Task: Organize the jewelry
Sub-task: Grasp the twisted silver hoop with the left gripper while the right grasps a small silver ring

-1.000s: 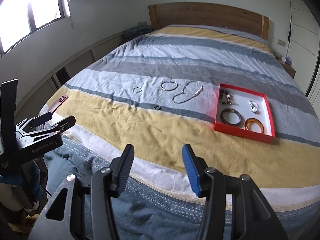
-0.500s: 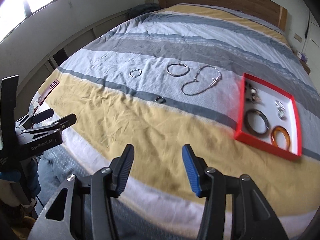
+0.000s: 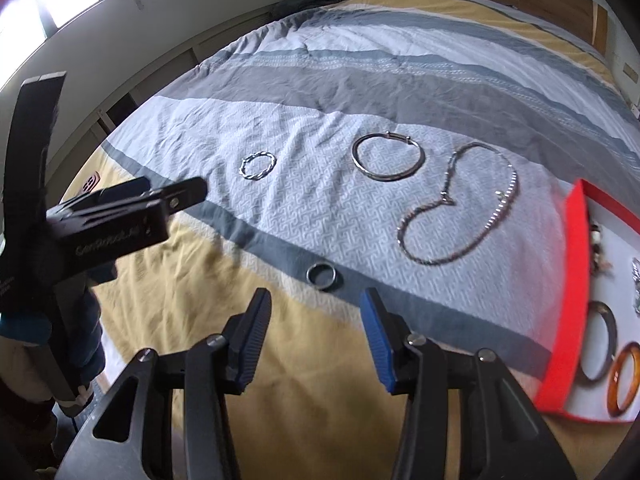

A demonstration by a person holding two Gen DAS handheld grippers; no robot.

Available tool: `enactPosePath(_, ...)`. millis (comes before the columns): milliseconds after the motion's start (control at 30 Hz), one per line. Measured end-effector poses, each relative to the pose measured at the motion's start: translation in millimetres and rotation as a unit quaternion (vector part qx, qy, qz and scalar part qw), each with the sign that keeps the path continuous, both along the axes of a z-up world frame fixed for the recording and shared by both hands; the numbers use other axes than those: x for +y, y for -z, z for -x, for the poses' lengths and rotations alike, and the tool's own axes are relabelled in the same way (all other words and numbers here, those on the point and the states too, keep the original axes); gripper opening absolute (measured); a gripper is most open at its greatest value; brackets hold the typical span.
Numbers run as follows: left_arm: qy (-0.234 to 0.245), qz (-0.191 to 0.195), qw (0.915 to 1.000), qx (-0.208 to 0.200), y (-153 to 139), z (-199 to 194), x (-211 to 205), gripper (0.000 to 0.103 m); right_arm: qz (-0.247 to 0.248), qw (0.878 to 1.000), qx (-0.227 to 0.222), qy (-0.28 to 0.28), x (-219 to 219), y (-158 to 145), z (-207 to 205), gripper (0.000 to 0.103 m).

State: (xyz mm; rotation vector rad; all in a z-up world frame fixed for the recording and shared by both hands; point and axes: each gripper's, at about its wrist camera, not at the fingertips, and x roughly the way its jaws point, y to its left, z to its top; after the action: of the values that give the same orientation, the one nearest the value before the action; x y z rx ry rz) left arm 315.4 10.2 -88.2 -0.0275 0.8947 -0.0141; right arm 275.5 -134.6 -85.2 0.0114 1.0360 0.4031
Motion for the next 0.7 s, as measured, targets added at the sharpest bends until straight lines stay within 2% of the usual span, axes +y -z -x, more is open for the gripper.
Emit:
enactPosePath(100, 0.002, -0.009, 0.9999, 0.008, 15, -22, -5, 0.084, -0.005, 1.0, 0.004, -0.004, 3, 13, -12, 0.041)
enactPosePath(200, 0.003, -0.012, 0.9998, 0.018, 29, -39, -8, 0.075, -0.015, 1.0, 0.008, -0.002, 3, 22, -19, 0.039)
enactPosePath(300, -0.001, -0.02, 0.9995, 0.024, 40, -52, -9, 0.072, -0.02, 1.0, 0.007, -0.006, 5, 27, -22, 0.037)
enactPosePath(433, -0.003, -0.024, 0.9995, 0.022, 48, -62, -10, 0.072, -0.019, 1.0, 0.007, -0.012, 9, 36, -26, 0.034)
enactPosePath(567, -0.003, -0.027, 0.9995, 0.019, 55, -69, -12, 0.07, -0.027, 1.0, 0.007, -0.004, 5, 43, -29, 0.027)
enactPosePath(700, 0.002, -0.028, 0.9995, 0.012, 58, -71, -13, 0.064, -0.028, 1.0, 0.006, -0.006, 4, 45, -30, 0.019)
